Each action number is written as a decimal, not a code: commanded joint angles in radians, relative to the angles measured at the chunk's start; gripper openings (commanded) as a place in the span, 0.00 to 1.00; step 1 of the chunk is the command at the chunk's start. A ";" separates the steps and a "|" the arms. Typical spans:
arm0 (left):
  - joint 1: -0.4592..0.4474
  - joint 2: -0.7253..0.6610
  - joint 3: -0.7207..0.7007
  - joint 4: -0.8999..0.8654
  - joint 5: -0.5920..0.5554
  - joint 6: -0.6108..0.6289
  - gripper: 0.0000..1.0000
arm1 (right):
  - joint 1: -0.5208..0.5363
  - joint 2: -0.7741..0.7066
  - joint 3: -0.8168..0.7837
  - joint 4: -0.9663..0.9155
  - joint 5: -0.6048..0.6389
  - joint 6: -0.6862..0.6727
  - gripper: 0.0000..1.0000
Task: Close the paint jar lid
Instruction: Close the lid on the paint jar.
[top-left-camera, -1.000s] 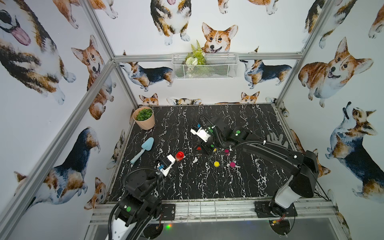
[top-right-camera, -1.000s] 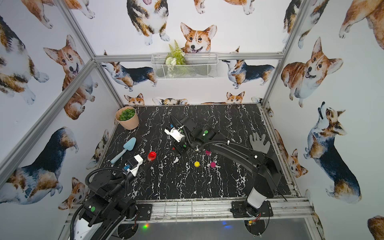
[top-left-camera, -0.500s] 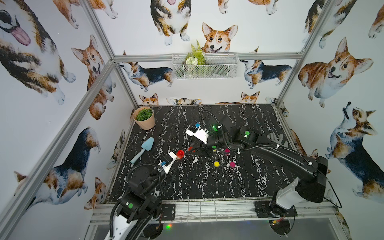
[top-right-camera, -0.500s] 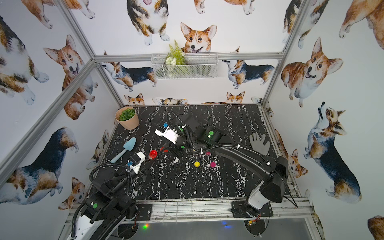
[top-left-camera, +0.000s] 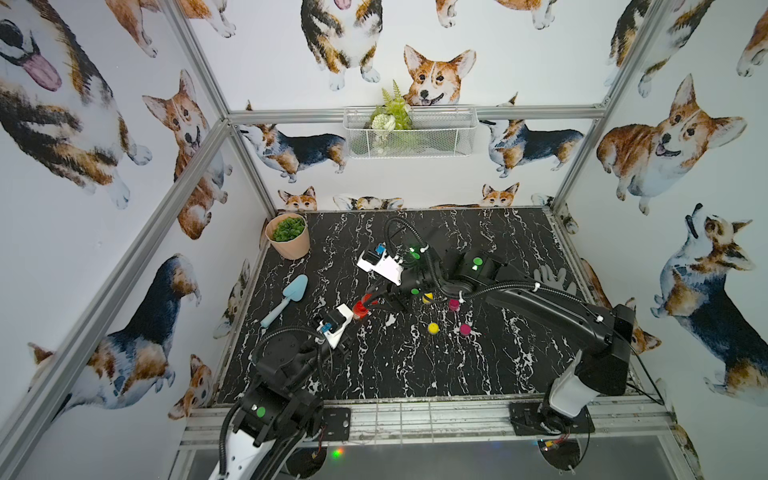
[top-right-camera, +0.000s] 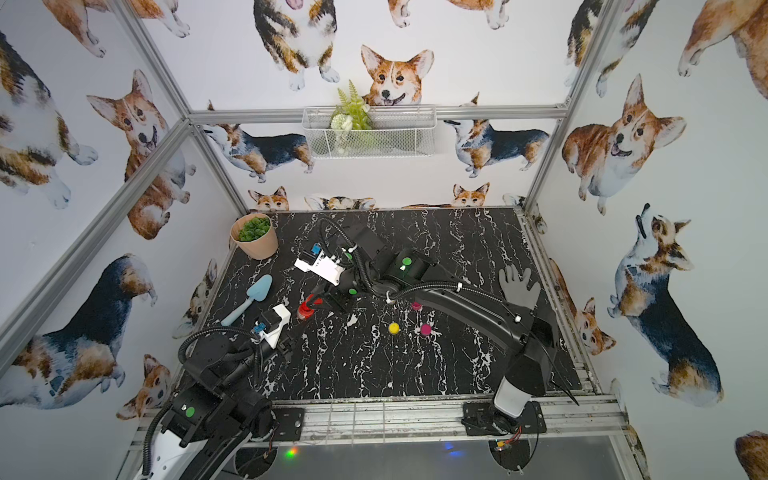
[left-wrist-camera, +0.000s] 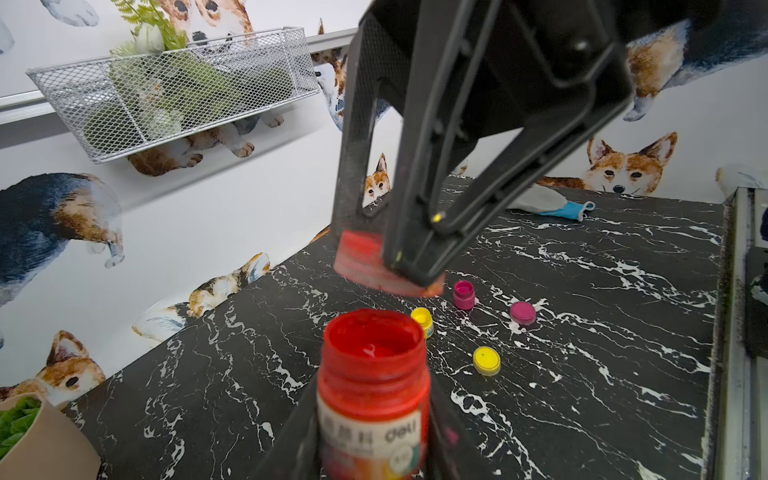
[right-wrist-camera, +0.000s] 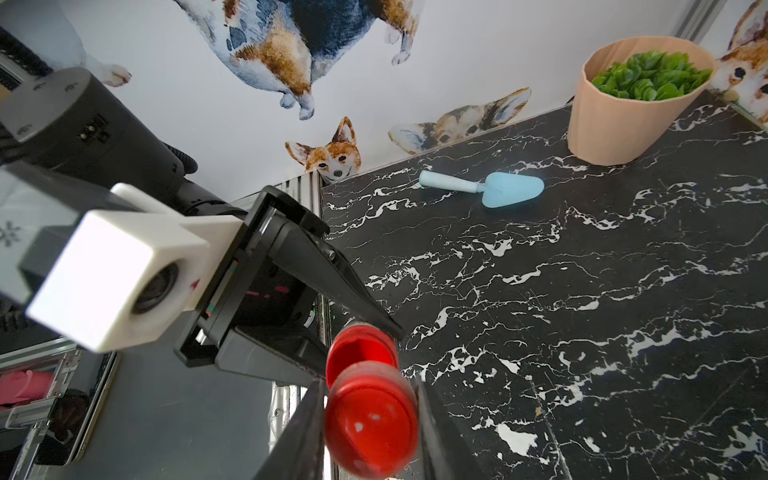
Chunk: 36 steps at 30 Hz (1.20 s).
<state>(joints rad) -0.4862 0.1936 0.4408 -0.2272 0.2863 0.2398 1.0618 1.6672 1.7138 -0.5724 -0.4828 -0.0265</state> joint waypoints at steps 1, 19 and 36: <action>0.000 0.000 0.000 0.026 0.016 0.009 0.36 | 0.007 0.013 0.020 0.003 -0.033 -0.024 0.35; 0.000 -0.006 0.001 0.025 0.013 0.012 0.36 | 0.017 0.040 0.033 -0.021 -0.036 -0.033 0.35; 0.000 -0.006 -0.001 0.027 0.022 0.017 0.36 | 0.023 0.079 0.069 -0.068 -0.077 -0.050 0.34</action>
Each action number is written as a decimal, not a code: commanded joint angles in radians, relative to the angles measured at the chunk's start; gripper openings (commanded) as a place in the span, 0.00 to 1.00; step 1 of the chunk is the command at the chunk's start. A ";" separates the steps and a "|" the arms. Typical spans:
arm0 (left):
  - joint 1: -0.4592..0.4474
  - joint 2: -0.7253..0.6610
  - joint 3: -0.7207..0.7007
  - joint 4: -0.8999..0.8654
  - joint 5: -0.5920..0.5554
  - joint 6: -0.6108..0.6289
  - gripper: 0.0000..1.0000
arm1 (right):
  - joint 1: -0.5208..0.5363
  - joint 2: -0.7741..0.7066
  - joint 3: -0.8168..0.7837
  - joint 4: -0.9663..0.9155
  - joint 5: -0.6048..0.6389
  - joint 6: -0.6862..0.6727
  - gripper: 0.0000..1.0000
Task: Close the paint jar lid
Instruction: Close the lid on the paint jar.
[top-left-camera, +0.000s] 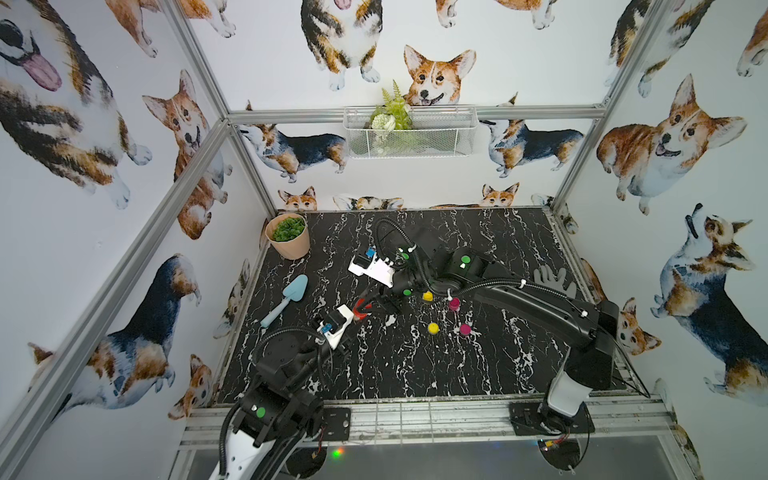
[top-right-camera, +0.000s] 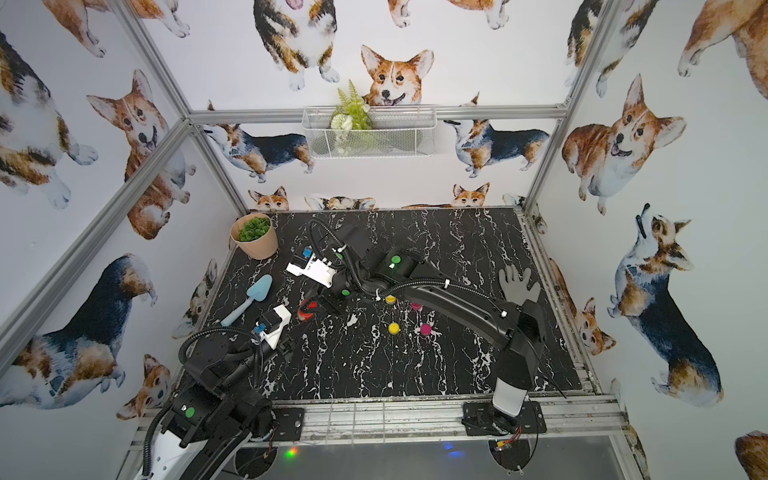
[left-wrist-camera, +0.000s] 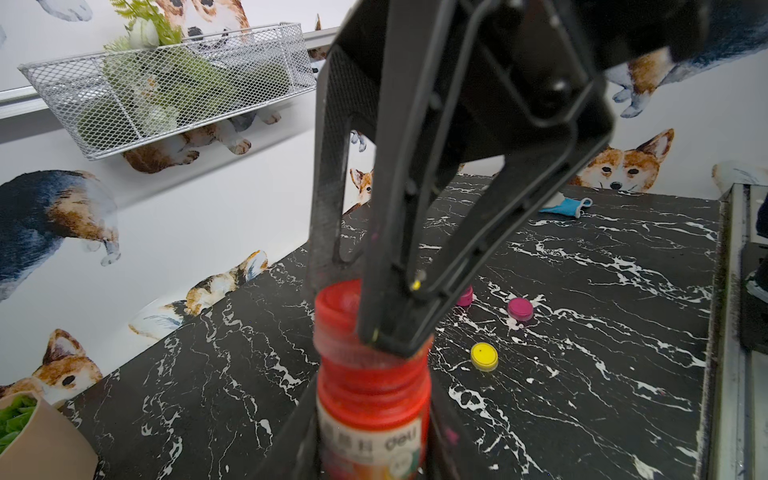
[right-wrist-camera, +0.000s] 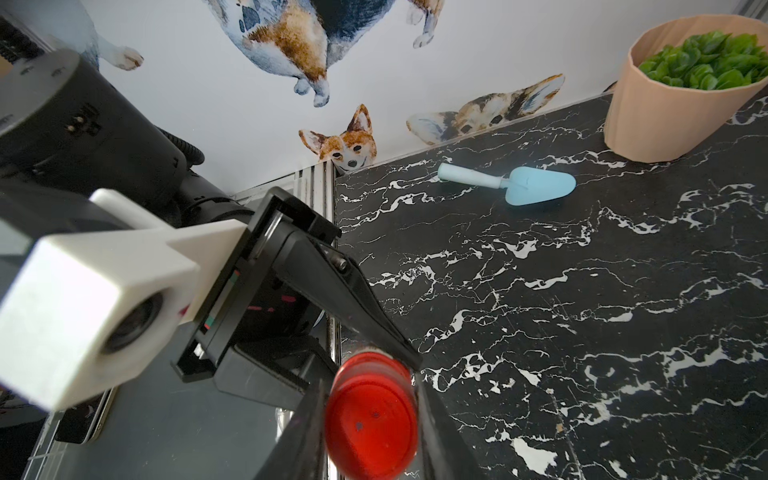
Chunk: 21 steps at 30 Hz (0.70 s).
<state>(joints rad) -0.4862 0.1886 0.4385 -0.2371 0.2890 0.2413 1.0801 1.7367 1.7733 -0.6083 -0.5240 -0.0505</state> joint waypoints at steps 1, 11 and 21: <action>0.000 -0.003 0.001 0.036 0.019 0.016 0.36 | 0.005 0.011 0.009 -0.032 -0.037 -0.027 0.34; 0.000 -0.014 0.005 0.030 -0.017 0.023 0.34 | 0.009 0.011 0.006 -0.035 -0.033 -0.029 0.34; 0.000 0.000 0.011 0.021 -0.031 0.016 0.33 | 0.024 0.011 0.002 -0.046 0.023 -0.062 0.34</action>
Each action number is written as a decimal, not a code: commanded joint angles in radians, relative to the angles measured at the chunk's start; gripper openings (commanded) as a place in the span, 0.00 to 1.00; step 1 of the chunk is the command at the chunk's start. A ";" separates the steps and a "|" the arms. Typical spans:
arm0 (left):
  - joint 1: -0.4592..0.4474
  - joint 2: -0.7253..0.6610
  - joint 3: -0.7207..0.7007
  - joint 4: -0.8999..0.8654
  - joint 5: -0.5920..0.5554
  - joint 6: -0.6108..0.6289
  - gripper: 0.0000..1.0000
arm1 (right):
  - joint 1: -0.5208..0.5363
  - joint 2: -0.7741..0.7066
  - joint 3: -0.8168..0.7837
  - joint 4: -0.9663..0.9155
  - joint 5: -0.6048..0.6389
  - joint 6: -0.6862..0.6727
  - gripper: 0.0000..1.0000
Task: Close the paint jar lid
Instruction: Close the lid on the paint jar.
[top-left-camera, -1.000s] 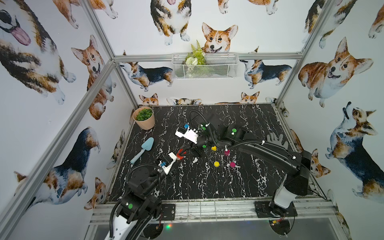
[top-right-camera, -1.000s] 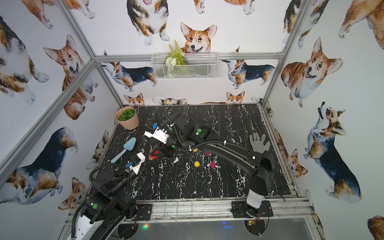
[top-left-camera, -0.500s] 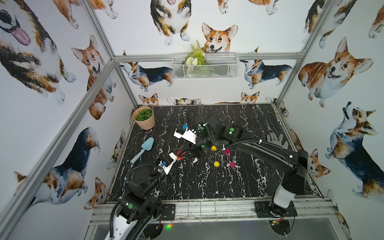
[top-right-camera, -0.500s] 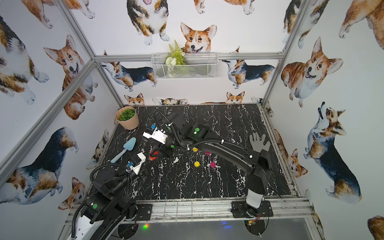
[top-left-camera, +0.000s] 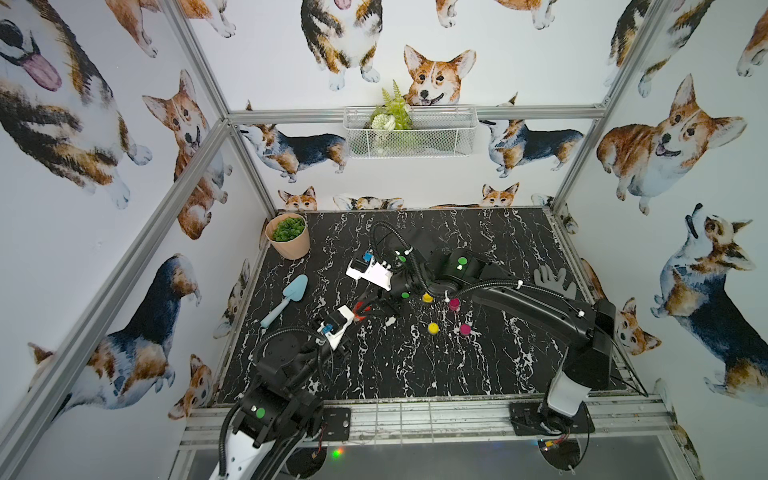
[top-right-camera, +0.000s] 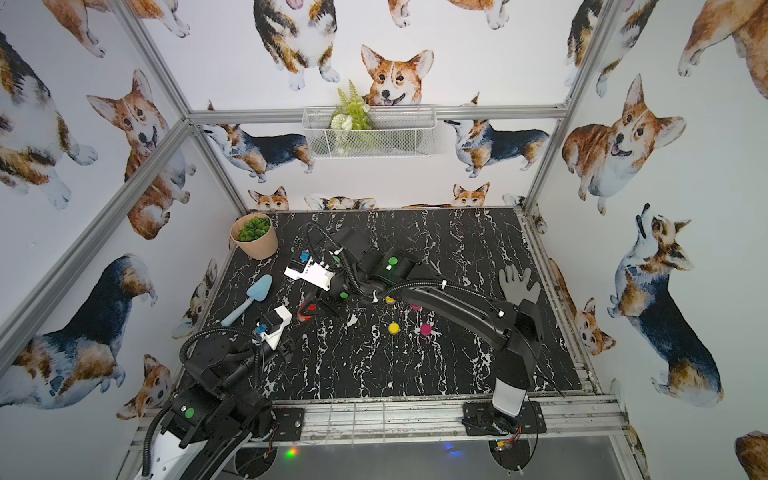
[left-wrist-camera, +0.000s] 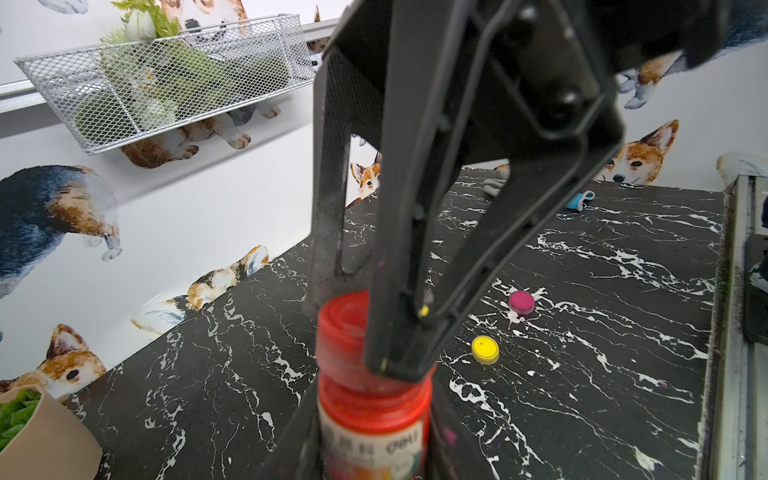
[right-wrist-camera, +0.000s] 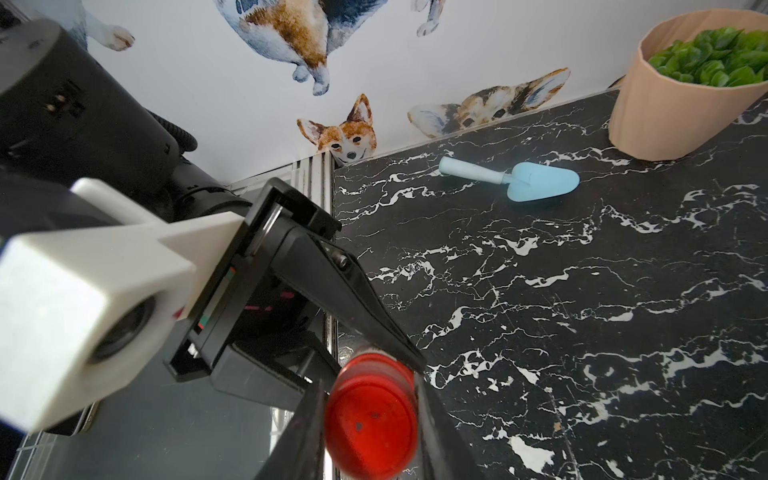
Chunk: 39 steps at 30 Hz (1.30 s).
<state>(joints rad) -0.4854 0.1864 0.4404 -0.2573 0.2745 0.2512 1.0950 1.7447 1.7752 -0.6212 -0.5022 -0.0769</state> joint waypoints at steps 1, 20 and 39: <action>-0.001 0.002 0.008 0.044 -0.017 0.007 0.33 | 0.011 0.003 0.000 -0.034 0.008 -0.038 0.34; -0.001 0.007 0.011 0.041 -0.014 0.009 0.33 | 0.031 0.031 0.006 -0.058 -0.017 -0.081 0.34; -0.001 -0.033 0.008 0.041 -0.079 0.023 0.32 | 0.040 0.063 -0.025 0.025 -0.025 0.039 0.34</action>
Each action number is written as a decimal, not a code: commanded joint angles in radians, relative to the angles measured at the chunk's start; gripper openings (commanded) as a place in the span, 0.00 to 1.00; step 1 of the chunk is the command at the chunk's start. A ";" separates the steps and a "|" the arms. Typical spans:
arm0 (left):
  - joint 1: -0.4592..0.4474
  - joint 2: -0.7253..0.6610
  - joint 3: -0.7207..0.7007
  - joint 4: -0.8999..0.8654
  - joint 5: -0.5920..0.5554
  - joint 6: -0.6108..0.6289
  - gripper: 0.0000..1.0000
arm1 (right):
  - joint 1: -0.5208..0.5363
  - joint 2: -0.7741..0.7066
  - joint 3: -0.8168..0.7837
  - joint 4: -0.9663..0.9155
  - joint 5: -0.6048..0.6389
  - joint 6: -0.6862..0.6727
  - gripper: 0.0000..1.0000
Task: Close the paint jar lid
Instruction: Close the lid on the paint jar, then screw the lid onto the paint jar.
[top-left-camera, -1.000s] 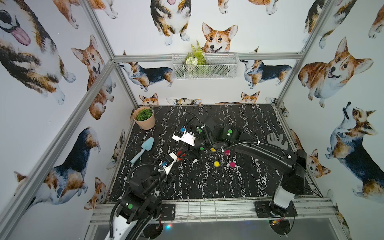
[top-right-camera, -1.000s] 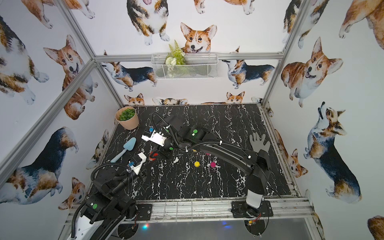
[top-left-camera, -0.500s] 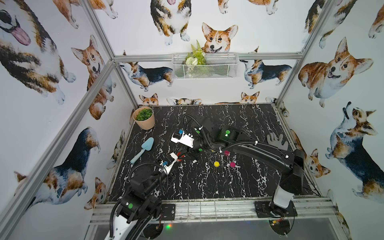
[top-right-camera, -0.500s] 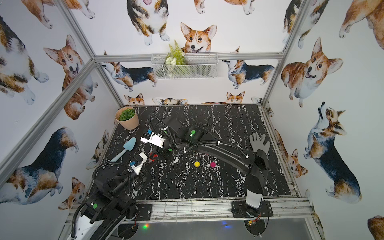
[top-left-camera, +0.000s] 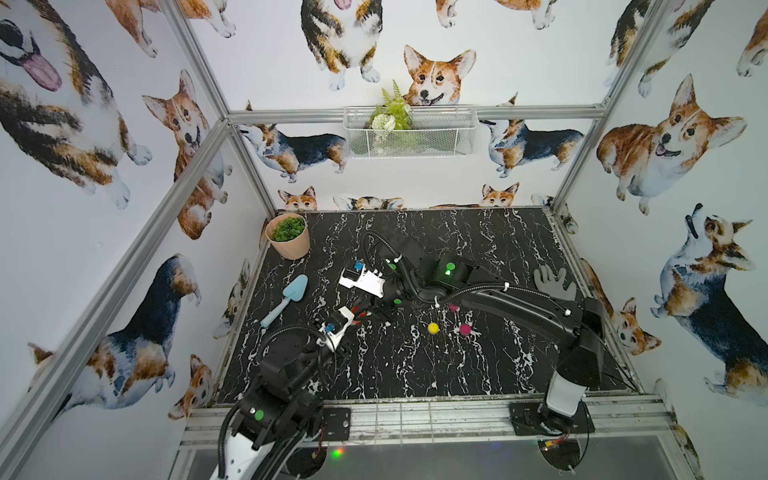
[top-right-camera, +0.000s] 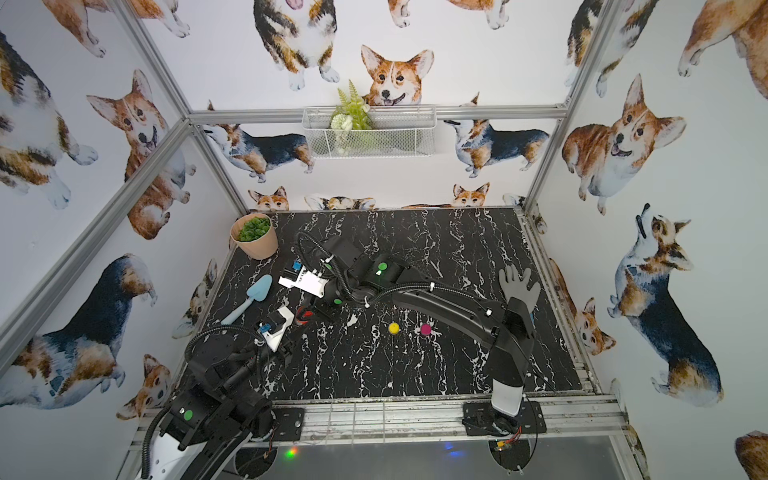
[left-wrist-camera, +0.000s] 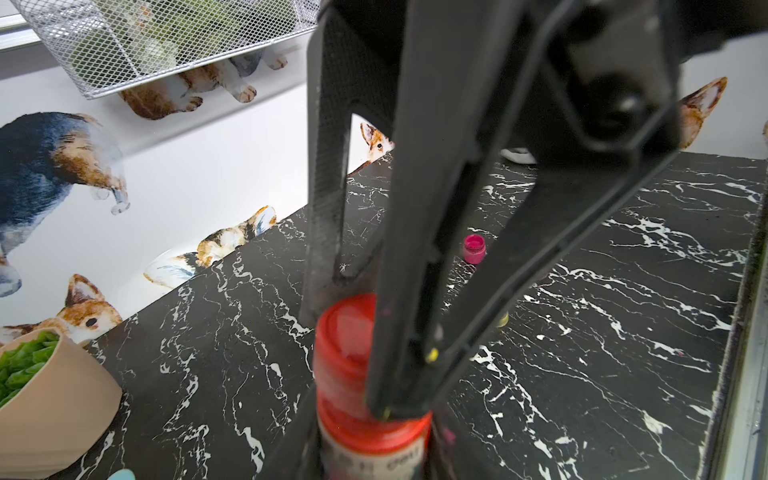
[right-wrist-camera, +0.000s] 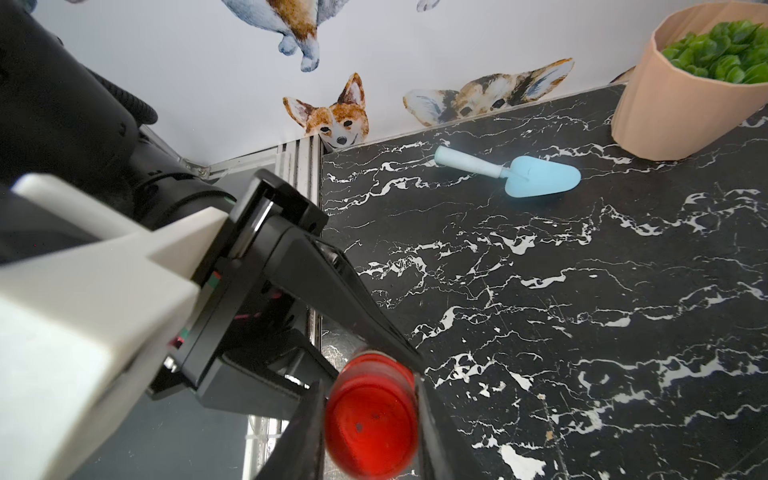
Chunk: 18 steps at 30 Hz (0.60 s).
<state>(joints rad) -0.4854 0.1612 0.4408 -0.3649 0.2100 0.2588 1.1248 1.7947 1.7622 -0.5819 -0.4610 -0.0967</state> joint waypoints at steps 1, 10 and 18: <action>-0.001 -0.009 0.009 0.148 -0.023 0.017 0.32 | 0.011 0.016 -0.012 -0.007 -0.054 0.077 0.34; -0.001 -0.026 0.008 0.146 -0.113 0.036 0.33 | 0.029 0.049 -0.035 0.074 0.114 0.268 0.33; -0.001 -0.036 0.009 0.144 -0.159 0.045 0.32 | 0.043 0.072 -0.048 0.141 0.219 0.409 0.33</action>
<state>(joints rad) -0.4847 0.1349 0.4381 -0.4381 0.0299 0.2810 1.1576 1.8534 1.7332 -0.4248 -0.3370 0.2104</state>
